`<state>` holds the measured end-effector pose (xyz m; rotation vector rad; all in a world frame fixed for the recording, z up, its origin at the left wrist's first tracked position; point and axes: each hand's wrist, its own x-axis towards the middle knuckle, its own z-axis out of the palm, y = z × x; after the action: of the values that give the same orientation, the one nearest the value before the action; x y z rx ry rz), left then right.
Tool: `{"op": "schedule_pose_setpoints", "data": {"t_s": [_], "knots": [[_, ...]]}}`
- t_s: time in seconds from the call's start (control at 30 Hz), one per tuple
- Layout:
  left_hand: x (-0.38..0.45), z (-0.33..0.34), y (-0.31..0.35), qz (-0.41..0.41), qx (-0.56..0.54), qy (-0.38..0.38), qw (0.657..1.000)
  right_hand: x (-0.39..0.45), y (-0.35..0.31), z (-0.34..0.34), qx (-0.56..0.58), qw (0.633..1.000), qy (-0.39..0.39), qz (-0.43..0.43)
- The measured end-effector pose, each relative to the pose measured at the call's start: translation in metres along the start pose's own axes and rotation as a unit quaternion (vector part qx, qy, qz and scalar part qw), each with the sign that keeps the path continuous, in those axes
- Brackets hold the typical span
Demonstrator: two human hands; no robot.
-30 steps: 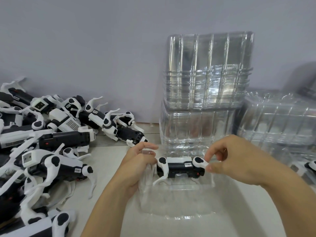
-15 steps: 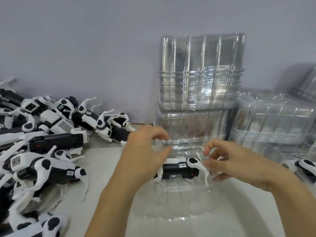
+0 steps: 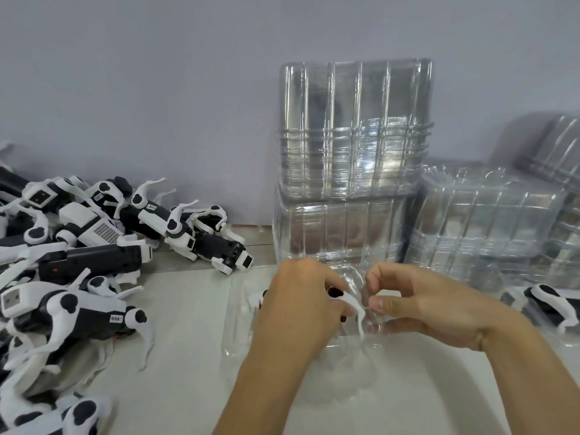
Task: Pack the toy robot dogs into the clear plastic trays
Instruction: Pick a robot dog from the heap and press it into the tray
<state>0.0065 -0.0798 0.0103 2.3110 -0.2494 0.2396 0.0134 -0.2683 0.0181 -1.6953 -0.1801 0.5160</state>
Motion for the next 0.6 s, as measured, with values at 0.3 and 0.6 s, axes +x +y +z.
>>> {"op": "schedule_pose_setpoints", "data": {"t_s": [0.3, 0.6], "knots": [[0.003, 0.003, -0.001, 0.008, 0.032, -0.007, 0.999, 0.002, 0.001, 0.001, 0.000, 1.000, 0.010, -0.001], [0.007, -0.012, -0.016, 0.019, -0.011, -0.031, 0.999, 0.003, -0.004, 0.003, -0.052, 0.998, 0.022, 0.008]]}}
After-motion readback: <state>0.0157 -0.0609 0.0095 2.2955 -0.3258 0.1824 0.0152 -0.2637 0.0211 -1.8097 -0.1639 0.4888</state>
